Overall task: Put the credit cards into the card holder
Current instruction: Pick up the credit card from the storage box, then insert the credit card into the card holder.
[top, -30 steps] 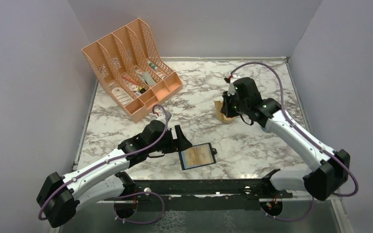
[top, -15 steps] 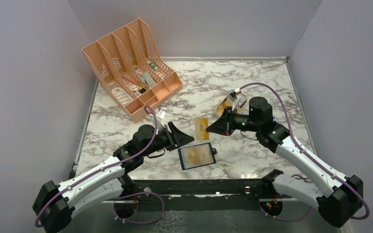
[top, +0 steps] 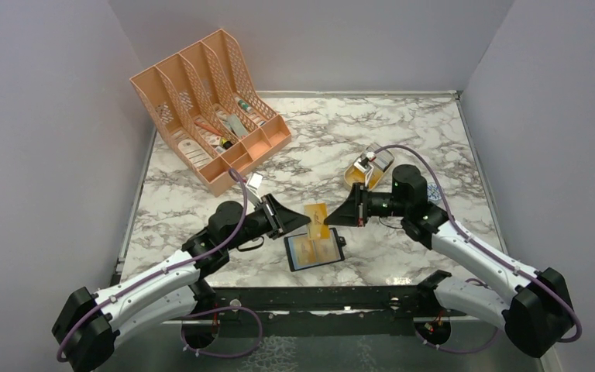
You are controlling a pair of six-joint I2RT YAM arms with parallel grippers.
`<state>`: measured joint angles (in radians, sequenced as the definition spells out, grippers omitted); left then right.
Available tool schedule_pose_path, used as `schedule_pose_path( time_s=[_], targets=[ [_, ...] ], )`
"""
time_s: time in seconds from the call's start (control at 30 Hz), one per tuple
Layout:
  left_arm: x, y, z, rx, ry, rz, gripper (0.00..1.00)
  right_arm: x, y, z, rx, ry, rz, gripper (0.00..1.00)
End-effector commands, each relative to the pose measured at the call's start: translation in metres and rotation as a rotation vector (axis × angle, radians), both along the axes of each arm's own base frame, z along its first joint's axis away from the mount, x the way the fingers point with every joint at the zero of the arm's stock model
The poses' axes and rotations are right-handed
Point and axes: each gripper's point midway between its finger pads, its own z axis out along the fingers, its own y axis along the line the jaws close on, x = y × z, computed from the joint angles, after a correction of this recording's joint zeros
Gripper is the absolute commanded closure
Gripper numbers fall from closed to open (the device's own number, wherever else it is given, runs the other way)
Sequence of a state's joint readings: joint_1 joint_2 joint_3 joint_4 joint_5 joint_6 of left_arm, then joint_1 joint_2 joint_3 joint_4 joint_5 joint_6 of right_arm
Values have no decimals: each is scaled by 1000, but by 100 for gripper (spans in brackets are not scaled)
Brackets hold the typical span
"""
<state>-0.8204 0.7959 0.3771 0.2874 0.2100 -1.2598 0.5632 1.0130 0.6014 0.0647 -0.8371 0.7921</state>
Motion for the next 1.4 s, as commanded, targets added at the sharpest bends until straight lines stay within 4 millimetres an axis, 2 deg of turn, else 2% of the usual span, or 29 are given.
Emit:
schedule_pose_path(
  time_s=[0.0,0.1,0.2,0.5,0.57,0.67,0.73,0.8,0.9,1.0,1.2,1.37],
  targets=[
    [-1,-2,11,-48,-29,-12,85,-8,4,0,35,13,64,99],
    [-1,-2,10,-38,-42,-14,100,-8,4,-7,21,26,59,99],
    [-1,-1,4,-26,-39,-11,100,-7,3,-13,3,43,50,97],
    [5,8,-35,126,-10,26,100,11,-8,-32,-111,33,-96,57],
    [8,12,-45,181,-3,39,100,16,-13,-42,-159,38,-145,54],
    [10,16,-59,245,18,51,100,25,-22,-65,-258,74,-211,53],
    [10,18,-69,282,34,50,100,29,-30,-88,-352,121,-250,53],
    [9,19,-79,310,51,42,100,31,-37,-111,-435,164,-270,54],
    [6,16,-93,332,68,7,100,31,-43,-132,-521,184,-285,54],
    [2,13,-107,348,99,-31,100,33,-48,-146,-594,173,-309,54],
    [-1,6,-118,353,138,-77,100,32,-56,-168,-726,159,-324,55],
    [-3,4,-125,355,158,-95,100,27,-56,-181,-767,176,-302,62]
  ],
)
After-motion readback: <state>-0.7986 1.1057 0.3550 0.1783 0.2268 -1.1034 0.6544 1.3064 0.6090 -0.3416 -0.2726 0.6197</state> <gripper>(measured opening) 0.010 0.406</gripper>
